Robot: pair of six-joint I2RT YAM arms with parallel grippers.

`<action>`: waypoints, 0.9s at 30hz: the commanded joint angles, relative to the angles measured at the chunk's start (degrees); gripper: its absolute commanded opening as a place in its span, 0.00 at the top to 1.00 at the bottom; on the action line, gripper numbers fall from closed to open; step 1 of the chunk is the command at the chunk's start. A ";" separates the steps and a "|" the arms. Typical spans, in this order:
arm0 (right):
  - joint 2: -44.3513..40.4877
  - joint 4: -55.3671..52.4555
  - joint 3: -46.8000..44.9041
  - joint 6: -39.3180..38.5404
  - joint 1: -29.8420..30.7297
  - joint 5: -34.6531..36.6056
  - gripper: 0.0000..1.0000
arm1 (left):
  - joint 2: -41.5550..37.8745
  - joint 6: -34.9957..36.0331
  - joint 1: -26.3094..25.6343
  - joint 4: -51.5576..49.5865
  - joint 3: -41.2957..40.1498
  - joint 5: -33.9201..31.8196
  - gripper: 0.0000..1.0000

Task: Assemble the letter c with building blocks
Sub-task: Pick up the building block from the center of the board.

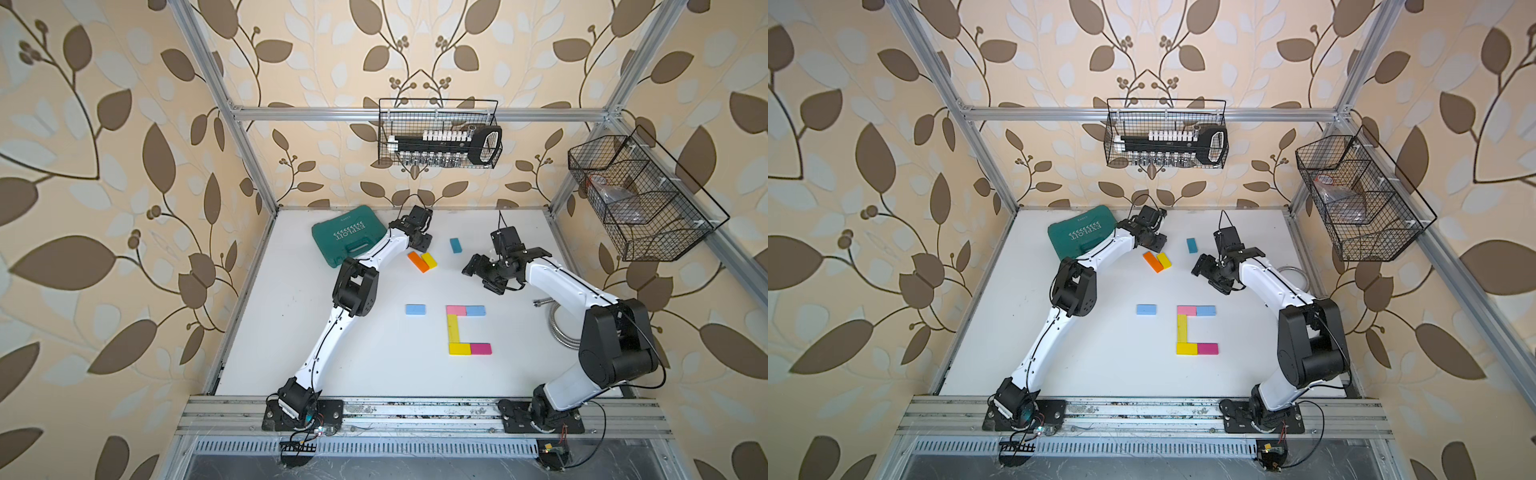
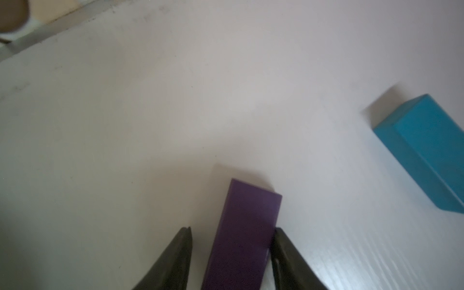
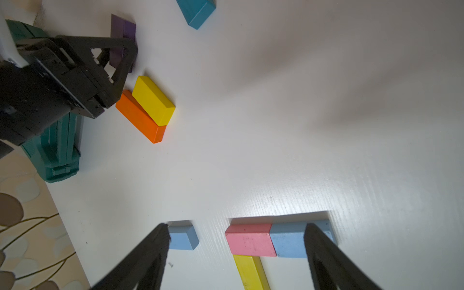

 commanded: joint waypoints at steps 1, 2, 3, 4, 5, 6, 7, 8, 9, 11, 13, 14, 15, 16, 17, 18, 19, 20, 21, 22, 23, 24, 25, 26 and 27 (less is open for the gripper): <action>-1.46 -1.35 0.49 0.03 0.09 -0.09 0.17 | 0.30 -0.30 -0.36 -1.16 0.91 0.65 0.55; -1.58 -1.35 0.54 0.06 0.13 -0.09 0.17 | -0.21 -0.28 -0.32 -1.09 0.53 0.70 0.58; -1.81 -1.41 0.47 0.14 0.10 -0.09 0.17 | -0.85 -0.35 -0.36 -0.99 -0.11 0.81 0.62; -1.90 -1.44 0.48 0.23 0.12 -0.09 0.17 | -1.52 -0.49 -0.34 -0.94 -0.44 1.08 0.65; -2.02 -1.34 0.47 0.28 0.10 -0.09 0.17 | -2.12 -0.57 -0.36 -0.90 -0.78 1.32 0.69; -2.20 -1.44 0.55 0.37 0.08 -0.17 0.17 | -2.91 -0.92 -0.29 -0.90 -0.98 1.61 0.73; -2.29 -1.37 0.49 0.37 0.12 -0.26 0.17 | -3.72 -1.35 -0.36 -0.90 -1.15 1.86 0.78; -2.46 -1.42 0.47 0.42 0.07 -0.35 0.17 | -4.60 -1.81 -0.32 -0.90 -1.25 2.11 0.81; -2.69 -1.45 0.54 0.37 0.10 -0.35 0.17 | -5.70 -2.28 -0.36 -0.98 -1.34 2.35 0.84; -3.18 -1.64 0.37 0.18 0.15 -0.31 0.17 | -8.06 -3.05 -0.31 -1.24 -1.58 2.61 0.89; -3.94 -1.81 0.04 -0.19 0.14 0.14 0.17 | -11.24 -4.34 -0.27 -1.81 -2.40 2.42 0.93; -4.28 -1.80 -0.20 -0.35 0.15 0.41 0.17 | -12.73 -4.98 -0.34 -2.07 -2.95 2.40 0.94; -4.64 -1.81 -0.54 -0.50 0.10 0.52 0.17 | -14.59 -5.88 -0.23 -2.49 -3.99 2.30 0.95; -5.00 -1.81 -0.91 -0.63 0.09 0.57 0.17 | -16.71 -6.92 -0.23 -2.88 -5.33 2.08 0.95; -5.18 -1.77 -1.22 -0.72 0.16 0.43 0.17 | -18.54 -7.99 -0.27 -3.30 -6.72 2.07 0.95; -5.41 -1.64 -1.64 -0.73 0.23 0.09 0.17 | -20.74 -9.20 -0.23 -3.82 -8.65 2.08 0.95; -5.69 -1.62 -2.11 -0.73 0.26 -0.29 0.17 | -22.93 -10.57 -0.25 -4.54 -10.88 2.14 0.96; -5.97 -1.47 -2.37 -0.73 0.46 -0.63 0.17 | -24.97 -11.47 -0.27 -5.39 -12.69 2.20 0.96; -6.46 -1.37 -2.73 -0.81 0.77 -0.79 0.17 | -27.36 -12.32 -0.27 -6.61 -15.22 2.33 0.97; -6.96 -1.41 -3.02 -1.01 1.22 -0.71 0.17 | -29.67 -13.48 -0.27 -7.75 -18.13 2.30 0.97; -7.41 -1.43 -3.29 -1.18 1.60 -0.55 0.17 | -31.97 -14.07 -0.23 -8.53 -20.84 2.40 0.98; -7.92 -1.46 -3.45 -1.46 2.26 -0.53 0.17 | -34.65 -14.93 -0.27 -9.33 -24.29 2.18 0.99; -8.38 -1.68 -3.61 -1.60 2.92 -0.40 0.17 | -37.55 -16.00 -0.26 -9.74 -29.18 1.83 1.00; -8.79 -1.78 -3.70 -1.82 3.56 -0.23 0.17 | -40.10 -16.89 -0.27 -9.71 -32.89 1.57 1.00; -9.20 -1.81 -3.83 -1.94 4.28 -0.10 0.17 | -43.22 -18.13 -0.27 -9.60 -37.35 1.16 1.00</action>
